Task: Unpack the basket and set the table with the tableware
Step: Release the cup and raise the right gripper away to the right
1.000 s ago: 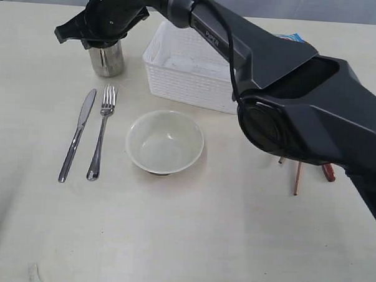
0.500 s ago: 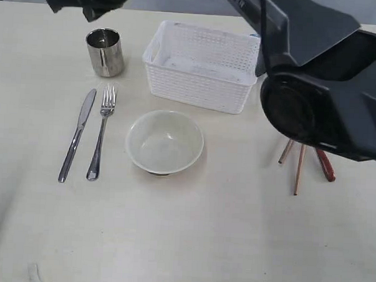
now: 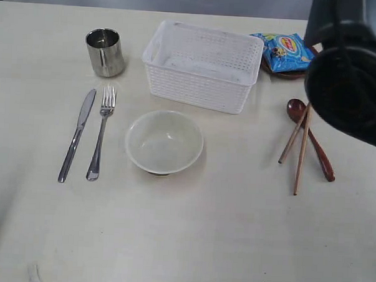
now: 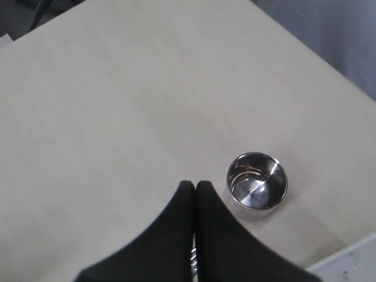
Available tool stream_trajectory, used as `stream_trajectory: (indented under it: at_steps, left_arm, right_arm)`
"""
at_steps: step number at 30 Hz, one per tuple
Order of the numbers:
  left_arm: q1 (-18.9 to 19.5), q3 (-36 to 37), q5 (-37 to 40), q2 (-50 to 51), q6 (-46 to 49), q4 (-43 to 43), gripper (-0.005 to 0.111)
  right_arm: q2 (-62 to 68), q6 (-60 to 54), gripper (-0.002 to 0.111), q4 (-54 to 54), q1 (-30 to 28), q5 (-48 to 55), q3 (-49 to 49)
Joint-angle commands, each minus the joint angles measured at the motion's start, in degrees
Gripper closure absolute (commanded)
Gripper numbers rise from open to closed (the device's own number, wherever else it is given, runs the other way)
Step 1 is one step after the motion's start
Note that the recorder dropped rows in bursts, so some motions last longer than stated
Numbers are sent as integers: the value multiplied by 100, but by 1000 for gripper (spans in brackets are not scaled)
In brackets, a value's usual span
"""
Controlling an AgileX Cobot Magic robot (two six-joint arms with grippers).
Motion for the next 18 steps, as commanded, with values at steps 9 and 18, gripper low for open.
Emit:
stream_trajectory:
  at_steps: [9, 18]
  left_arm:
    - [-44, 18, -10, -19, -6, -2, 107]
    - [-44, 18, -10, -19, -6, -2, 107]
  right_arm:
    - [-1299, 367, 109, -37, -18, 273, 13]
    - [-2905, 547, 109, -1029, -18, -8, 2435]
